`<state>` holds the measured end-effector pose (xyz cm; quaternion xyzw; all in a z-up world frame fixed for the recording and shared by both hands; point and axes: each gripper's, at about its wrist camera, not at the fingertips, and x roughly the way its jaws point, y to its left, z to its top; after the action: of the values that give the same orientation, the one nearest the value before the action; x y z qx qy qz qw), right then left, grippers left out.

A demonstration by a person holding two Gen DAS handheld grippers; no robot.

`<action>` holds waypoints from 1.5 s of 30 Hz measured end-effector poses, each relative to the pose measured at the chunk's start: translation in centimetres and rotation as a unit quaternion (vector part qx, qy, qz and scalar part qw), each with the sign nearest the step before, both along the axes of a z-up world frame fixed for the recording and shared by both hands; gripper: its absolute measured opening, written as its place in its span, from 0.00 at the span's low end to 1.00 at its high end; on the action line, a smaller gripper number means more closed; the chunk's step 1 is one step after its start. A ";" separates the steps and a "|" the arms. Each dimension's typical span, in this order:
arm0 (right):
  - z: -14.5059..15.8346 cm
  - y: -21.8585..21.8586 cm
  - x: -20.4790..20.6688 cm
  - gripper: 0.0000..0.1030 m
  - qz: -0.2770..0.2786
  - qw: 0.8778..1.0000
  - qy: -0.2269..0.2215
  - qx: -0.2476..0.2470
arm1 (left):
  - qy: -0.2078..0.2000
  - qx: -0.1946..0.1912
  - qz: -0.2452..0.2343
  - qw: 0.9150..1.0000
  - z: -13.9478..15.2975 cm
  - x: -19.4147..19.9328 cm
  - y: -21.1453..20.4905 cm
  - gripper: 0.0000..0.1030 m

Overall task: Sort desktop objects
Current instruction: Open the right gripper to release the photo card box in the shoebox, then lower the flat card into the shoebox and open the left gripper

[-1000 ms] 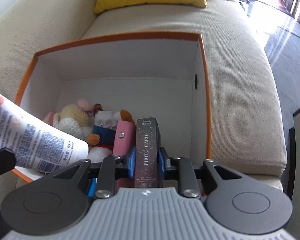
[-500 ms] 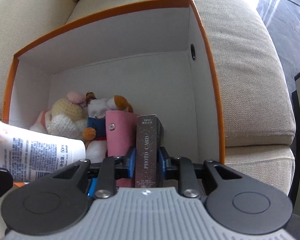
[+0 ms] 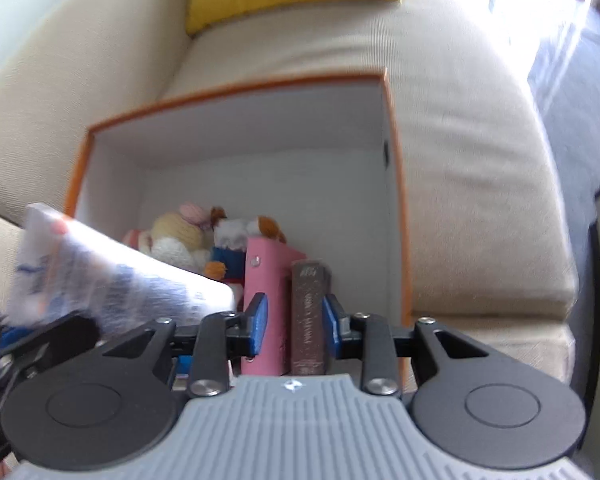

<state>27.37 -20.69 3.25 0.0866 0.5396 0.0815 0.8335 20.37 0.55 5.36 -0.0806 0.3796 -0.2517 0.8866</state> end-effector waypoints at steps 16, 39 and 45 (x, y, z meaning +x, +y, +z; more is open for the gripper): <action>-1.3 -9.0 -2.5 0.32 -0.055 0.997 -0.054 -0.004 | -0.035 0.105 -0.169 0.979 -2.9 0.8 -10.2 0.13; -5.9 -8.9 -2.1 0.32 -0.051 0.998 -0.013 0.023 | 0.033 0.143 -0.227 0.963 -6.6 3.0 -10.7 0.15; -5.3 -8.9 -3.3 0.32 -0.054 0.998 -0.019 0.027 | 0.018 0.121 -0.209 0.970 -5.4 2.1 -9.8 0.19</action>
<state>24.09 -29.62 -2.09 0.1368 0.5155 0.0524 0.8443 22.48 -9.26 -0.04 0.1036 0.4319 -0.3821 0.8104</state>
